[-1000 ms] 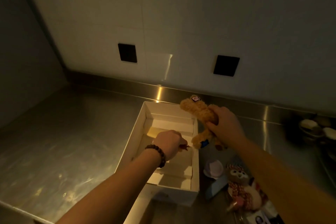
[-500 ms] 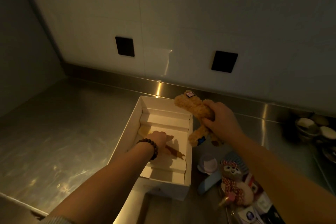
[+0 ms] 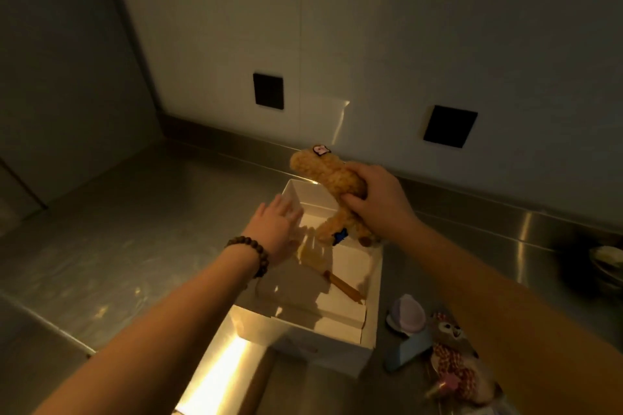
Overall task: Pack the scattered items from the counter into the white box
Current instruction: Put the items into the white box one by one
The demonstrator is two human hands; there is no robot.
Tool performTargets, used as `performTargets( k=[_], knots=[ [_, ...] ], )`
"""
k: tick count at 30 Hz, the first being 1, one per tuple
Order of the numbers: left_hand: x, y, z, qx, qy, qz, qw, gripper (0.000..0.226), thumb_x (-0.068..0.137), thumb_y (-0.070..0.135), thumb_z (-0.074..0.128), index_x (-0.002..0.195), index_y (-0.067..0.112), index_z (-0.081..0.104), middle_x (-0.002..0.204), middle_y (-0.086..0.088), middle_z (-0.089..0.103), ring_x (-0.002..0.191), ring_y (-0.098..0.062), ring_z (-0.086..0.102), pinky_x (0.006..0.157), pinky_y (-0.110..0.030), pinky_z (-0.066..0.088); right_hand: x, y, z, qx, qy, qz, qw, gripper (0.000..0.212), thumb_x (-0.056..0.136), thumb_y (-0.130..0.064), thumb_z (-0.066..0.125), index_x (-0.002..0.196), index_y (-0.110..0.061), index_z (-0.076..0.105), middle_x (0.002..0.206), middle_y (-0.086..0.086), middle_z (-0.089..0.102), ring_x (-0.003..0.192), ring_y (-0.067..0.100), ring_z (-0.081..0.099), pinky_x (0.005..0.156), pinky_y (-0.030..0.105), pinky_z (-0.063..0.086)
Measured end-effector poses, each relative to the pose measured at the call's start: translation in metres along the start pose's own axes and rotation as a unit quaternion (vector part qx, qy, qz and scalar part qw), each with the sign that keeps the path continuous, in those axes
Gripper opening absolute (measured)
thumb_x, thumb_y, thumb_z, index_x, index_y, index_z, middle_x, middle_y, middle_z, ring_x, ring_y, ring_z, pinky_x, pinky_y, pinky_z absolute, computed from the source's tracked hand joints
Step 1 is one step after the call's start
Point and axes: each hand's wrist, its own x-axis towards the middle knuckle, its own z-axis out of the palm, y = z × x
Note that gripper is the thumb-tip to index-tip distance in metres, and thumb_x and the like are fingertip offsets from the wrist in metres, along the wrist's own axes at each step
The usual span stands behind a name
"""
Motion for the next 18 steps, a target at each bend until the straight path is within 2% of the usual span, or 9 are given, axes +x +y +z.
performTargets(
  k=[3, 5, 8, 10, 14, 18],
  knots=[
    [-0.015, -0.031, 0.006, -0.033, -0.033, -0.058, 0.997, 0.093, 0.081, 0.050, 0.056, 0.146, 0.025, -0.006, 0.156, -0.002, -0.001, 0.142, -0.023, -0.002, 0.113, -0.044, 0.001, 0.007, -0.006, 0.018, 0.010, -0.046, 0.013, 0.999, 0.052, 0.082, -0.023, 0.066, 0.131, -0.024, 0.049, 0.117, -0.001, 0.054, 0.106, 0.015, 0.051, 0.085, 0.028, 0.042],
    [-0.024, -0.037, 0.017, -0.093, -0.062, -0.088, 0.990, 0.102, 0.077, 0.054, 0.059, 0.144, 0.029, -0.014, 0.156, 0.002, 0.002, 0.142, -0.020, 0.001, 0.113, -0.045, 0.001, 0.006, -0.001, 0.034, -0.009, -0.102, 0.025, 0.994, 0.045, 0.083, -0.019, 0.064, 0.126, -0.026, 0.052, 0.110, -0.004, 0.053, 0.101, 0.012, 0.051, 0.082, 0.027, 0.043],
    [-0.025, -0.035, 0.029, -0.161, -0.050, -0.104, 0.980, 0.105, 0.074, 0.052, 0.061, 0.143, 0.032, -0.015, 0.155, 0.003, 0.012, 0.142, -0.017, 0.008, 0.113, -0.044, 0.001, 0.002, 0.014, 0.060, -0.036, -0.178, 0.056, 0.982, 0.032, 0.086, -0.016, 0.060, 0.117, -0.027, 0.057, 0.104, -0.006, 0.053, 0.100, 0.013, 0.053, 0.077, 0.022, 0.041],
    [-0.025, -0.034, 0.032, -0.170, -0.044, -0.104, 0.979, 0.105, 0.074, 0.050, 0.063, 0.143, 0.034, -0.014, 0.154, 0.002, 0.015, 0.141, -0.017, 0.013, 0.113, -0.043, 0.003, 0.003, 0.022, 0.079, -0.078, -0.230, 0.058, 0.968, 0.033, 0.087, -0.016, 0.057, 0.119, -0.026, 0.057, 0.107, -0.001, 0.054, 0.100, 0.017, 0.053, 0.078, 0.023, 0.042],
    [-0.024, -0.037, 0.033, -0.186, -0.042, -0.105, 0.976, 0.102, 0.075, 0.048, 0.064, 0.142, 0.036, -0.013, 0.152, 0.001, 0.021, 0.137, -0.019, 0.025, 0.113, -0.043, 0.013, 0.008, 0.033, 0.107, -0.099, -0.277, 0.071, 0.953, 0.025, 0.090, -0.024, 0.052, 0.114, -0.026, 0.059, 0.109, 0.002, 0.053, 0.101, 0.020, 0.053, 0.077, 0.024, 0.041],
    [-0.024, -0.037, 0.035, -0.206, -0.033, -0.118, 0.971, 0.099, 0.077, 0.048, 0.063, 0.142, 0.039, -0.011, 0.149, 0.001, 0.028, 0.128, -0.021, 0.039, 0.108, -0.043, 0.030, 0.007, 0.050, 0.123, -0.177, -0.281, 0.018, 0.943, 0.033, 0.088, -0.033, 0.056, 0.121, -0.030, 0.053, 0.125, 0.004, 0.041, 0.115, 0.023, 0.042, 0.093, 0.035, 0.042]
  ],
)
